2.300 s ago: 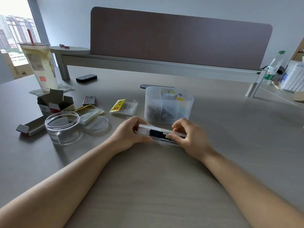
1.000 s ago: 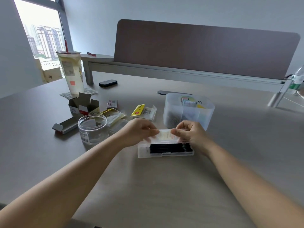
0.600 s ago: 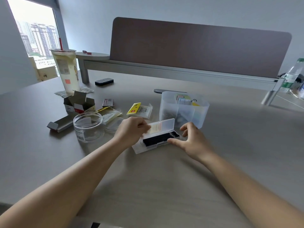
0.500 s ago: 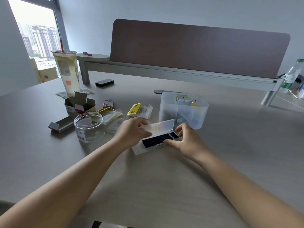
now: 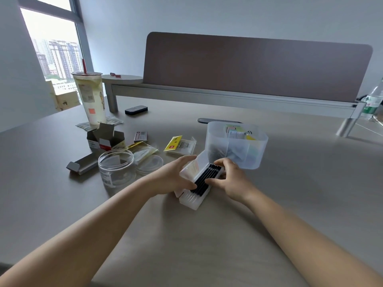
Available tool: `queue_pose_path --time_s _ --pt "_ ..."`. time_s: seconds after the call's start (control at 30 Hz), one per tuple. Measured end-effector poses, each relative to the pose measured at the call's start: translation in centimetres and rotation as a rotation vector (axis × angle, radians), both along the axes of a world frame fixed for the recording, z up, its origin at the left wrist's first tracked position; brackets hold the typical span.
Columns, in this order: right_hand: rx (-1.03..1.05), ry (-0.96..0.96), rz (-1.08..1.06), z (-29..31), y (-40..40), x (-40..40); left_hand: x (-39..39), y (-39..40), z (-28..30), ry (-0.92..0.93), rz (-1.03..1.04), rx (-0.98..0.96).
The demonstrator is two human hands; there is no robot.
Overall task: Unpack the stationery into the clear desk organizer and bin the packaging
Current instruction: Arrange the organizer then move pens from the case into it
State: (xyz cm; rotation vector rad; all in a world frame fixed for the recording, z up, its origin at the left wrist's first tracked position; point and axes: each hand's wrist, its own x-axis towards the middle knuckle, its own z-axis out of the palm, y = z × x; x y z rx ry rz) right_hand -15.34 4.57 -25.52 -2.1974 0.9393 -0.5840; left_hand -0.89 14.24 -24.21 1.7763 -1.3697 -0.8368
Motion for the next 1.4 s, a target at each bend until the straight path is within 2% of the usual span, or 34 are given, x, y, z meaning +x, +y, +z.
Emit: queue_pose_path --time_s 0.27,0.4,0.53,0.63,0.77,0.83,0.93,1.1,1.27,1.4 --pt "0.121 -0.082 0.057 -0.3 -0.8 0.5 1.0 -0.8 0.5 0.259 -0.1 0.07" --pt "0.203 -0.142 0.104 -0.2 -0.6 0.4 1.3 -1.0 0.7 0.294 -0.121 0.082" --pt "0.281 -0.193 0.151 0.0 -0.1 0.4 1.5 -1.3 0.4 0.427 -0.113 0.056" --pt "0.301 -0.206 0.107 0.1 0.3 0.6 1.5 -0.8 0.3 0.515 -0.107 0.067" --pt "0.101 -0.096 -0.079 0.0 0.6 0.5 1.1 0.1 0.3 0.631 -0.077 0.039" --pt "0.16 -0.11 -0.098 0.1 0.6 0.5 0.6 0.2 0.3 0.662 -0.064 -0.021" --pt "0.234 -0.139 -0.09 0.6 0.8 0.7 0.0 0.3 0.4 0.656 -0.043 -0.101" --pt "0.421 -0.312 -0.118 0.8 1.3 1.4 -0.1 0.7 0.4 0.601 -0.037 -0.133" --pt "0.279 -0.343 -0.1 0.4 1.0 2.1 0.2 0.7 1.2 0.279 0.073 -0.172" --pt "0.174 -0.275 -0.089 0.4 0.3 2.4 0.7 -0.4 1.0 0.221 0.164 -0.201"
